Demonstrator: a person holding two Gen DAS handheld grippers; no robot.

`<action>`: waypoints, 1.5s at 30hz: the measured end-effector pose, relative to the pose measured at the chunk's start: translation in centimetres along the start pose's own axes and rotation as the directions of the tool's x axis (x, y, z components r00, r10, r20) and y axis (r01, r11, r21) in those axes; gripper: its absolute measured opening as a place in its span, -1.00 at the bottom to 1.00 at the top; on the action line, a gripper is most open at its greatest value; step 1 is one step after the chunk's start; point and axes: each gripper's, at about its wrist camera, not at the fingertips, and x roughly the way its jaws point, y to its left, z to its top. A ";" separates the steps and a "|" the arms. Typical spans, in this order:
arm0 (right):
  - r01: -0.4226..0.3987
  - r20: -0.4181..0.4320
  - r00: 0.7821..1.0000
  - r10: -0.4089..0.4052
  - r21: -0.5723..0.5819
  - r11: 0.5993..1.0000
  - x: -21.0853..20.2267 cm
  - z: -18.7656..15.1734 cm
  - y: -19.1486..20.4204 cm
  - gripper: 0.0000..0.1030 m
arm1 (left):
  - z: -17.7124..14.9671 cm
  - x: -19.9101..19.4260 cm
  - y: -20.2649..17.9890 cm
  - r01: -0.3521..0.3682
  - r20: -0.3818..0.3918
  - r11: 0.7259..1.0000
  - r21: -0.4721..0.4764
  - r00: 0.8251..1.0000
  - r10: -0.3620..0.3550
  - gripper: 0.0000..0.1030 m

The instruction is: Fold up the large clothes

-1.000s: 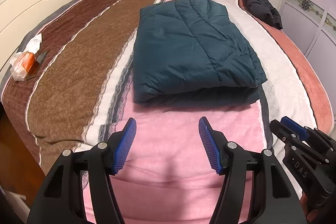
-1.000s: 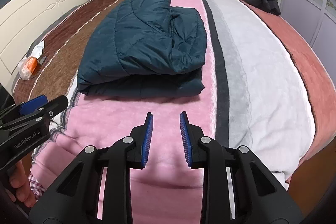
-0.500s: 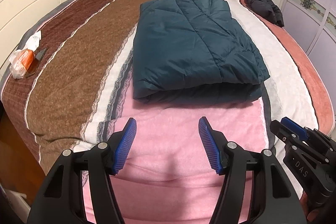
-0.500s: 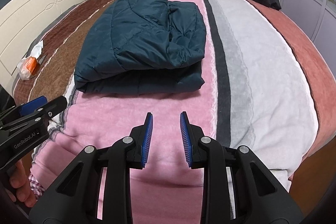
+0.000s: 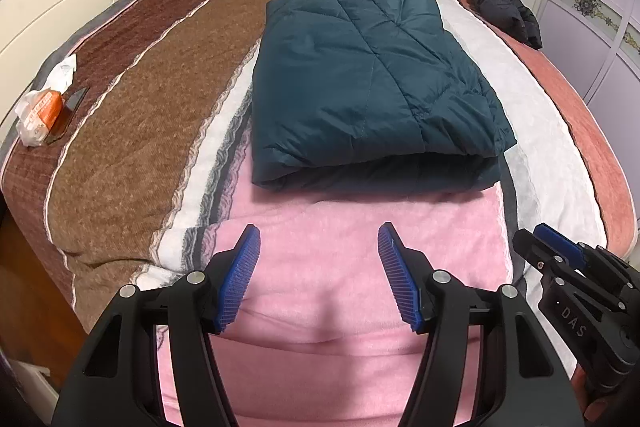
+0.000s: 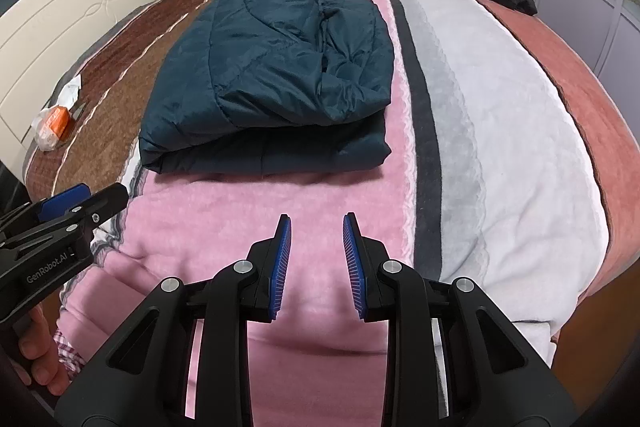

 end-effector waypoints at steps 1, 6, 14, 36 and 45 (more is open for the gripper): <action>-0.001 -0.003 1.000 0.001 0.001 1.000 0.1 0.0 0.0 -0.47 | 0.0 0.0 0.0 0.000 0.000 1.000 0.000 1.000 0.000 0.17; -0.001 -0.013 1.000 0.001 0.004 1.000 0.3 0.0 -0.1 -0.47 | 0.0 0.0 0.0 0.001 0.000 1.000 -0.001 1.000 -0.001 0.17; 0.000 -0.015 1.000 0.000 0.001 1.000 0.3 0.0 0.0 -0.47 | 0.0 0.0 0.1 0.001 -0.001 1.000 0.000 1.000 -0.001 0.17; -0.001 -0.019 1.000 0.001 0.000 1.000 0.5 0.0 -0.1 -0.47 | 0.0 0.2 0.1 0.004 -0.007 1.000 -0.002 1.000 -0.004 0.17; -0.002 -0.020 1.000 0.001 -0.007 1.000 0.7 -0.2 -0.2 -0.47 | 0.0 0.4 0.1 0.004 -0.015 1.000 -0.001 1.000 -0.004 0.17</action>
